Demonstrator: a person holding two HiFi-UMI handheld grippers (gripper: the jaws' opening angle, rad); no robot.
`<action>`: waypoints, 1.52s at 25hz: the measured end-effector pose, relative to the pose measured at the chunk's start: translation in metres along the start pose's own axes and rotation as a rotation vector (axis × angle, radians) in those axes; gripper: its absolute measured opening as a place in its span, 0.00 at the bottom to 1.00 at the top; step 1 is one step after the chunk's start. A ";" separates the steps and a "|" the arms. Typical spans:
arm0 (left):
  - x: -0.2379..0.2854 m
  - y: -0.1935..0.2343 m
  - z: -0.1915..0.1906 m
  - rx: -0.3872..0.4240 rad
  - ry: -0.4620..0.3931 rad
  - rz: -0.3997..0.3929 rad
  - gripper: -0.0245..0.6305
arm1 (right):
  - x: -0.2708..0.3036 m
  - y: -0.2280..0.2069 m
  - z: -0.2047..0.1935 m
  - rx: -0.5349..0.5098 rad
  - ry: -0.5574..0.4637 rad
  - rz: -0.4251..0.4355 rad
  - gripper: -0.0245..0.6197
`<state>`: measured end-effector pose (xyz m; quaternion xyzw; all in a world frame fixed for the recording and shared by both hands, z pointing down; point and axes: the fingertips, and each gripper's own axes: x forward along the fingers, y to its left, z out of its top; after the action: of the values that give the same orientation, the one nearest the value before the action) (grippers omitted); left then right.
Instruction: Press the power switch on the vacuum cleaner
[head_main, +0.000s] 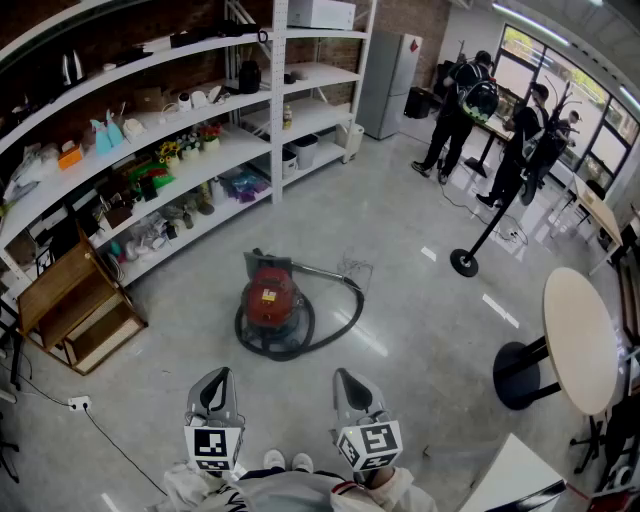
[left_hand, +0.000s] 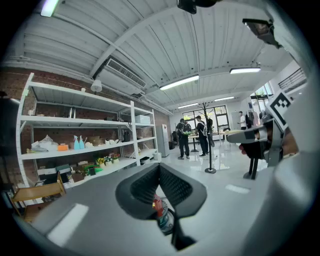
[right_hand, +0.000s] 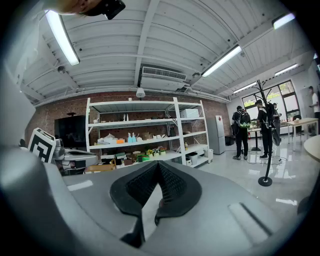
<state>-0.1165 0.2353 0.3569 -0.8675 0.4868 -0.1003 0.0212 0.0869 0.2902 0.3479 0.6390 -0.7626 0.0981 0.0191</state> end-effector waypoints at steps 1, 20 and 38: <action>-0.001 -0.001 0.000 0.000 -0.001 -0.001 0.04 | 0.000 0.001 0.001 0.000 -0.002 0.001 0.04; -0.018 -0.019 0.003 0.005 -0.010 0.004 0.04 | -0.023 0.002 0.002 0.013 -0.031 0.022 0.04; -0.018 -0.037 -0.002 0.015 -0.001 0.040 0.04 | -0.037 -0.019 -0.007 0.012 -0.032 0.049 0.04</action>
<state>-0.0944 0.2701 0.3608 -0.8573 0.5034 -0.1033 0.0300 0.1117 0.3246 0.3513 0.6218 -0.7776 0.0929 0.0009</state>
